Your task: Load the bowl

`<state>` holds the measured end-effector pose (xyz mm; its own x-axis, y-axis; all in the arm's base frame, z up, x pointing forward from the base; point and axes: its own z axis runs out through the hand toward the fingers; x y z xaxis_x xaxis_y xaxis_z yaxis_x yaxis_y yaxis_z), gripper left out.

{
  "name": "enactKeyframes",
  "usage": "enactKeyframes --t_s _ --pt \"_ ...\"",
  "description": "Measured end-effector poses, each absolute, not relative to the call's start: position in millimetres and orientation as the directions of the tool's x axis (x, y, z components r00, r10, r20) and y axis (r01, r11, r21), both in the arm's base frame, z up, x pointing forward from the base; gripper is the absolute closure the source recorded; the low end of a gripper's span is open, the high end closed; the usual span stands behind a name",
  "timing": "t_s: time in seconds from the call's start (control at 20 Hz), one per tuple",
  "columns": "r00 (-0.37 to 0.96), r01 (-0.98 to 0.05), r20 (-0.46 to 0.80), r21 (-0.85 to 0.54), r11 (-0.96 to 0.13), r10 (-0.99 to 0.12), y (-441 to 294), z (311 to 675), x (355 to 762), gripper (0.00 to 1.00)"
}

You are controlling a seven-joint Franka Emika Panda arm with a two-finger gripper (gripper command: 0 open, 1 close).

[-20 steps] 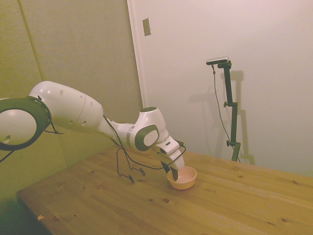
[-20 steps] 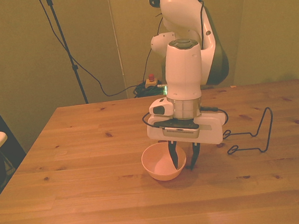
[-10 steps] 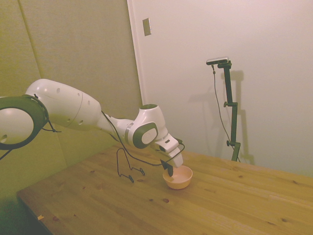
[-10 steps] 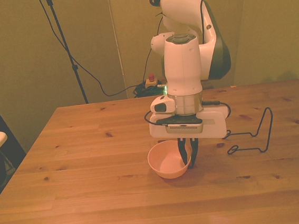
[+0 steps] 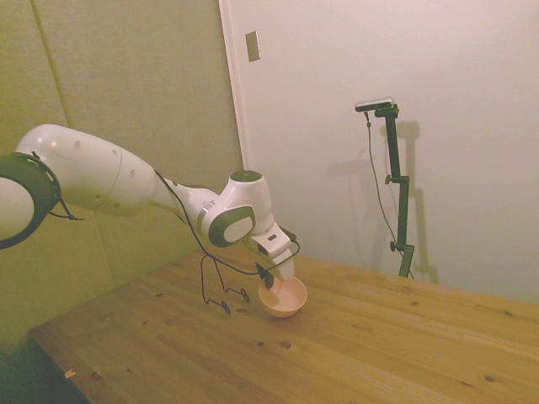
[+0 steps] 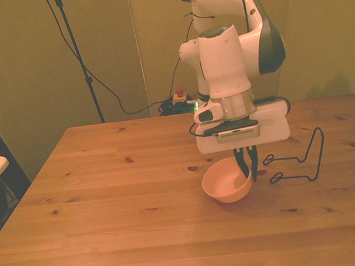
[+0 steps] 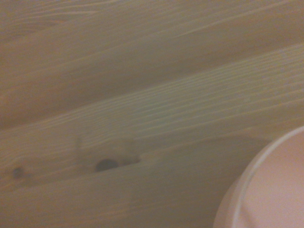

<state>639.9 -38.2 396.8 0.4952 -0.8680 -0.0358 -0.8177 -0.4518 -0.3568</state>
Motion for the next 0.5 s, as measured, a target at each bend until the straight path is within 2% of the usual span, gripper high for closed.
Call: enactKeyframes --t_s 0.25,0.3,0.5 --pt "0.53 -0.79 -0.125 -0.432 -0.435 -0.839 -15.7 431.2 610.6 1.0" --pt "0.539 -0.78 -0.119 -0.444 -0.441 -0.834 -11.3 449.2 591.7 1.0" --pt "0.55 -0.762 -0.178 -0.507 -0.403 -0.816 -10.5 449.6 591.9 1.0"
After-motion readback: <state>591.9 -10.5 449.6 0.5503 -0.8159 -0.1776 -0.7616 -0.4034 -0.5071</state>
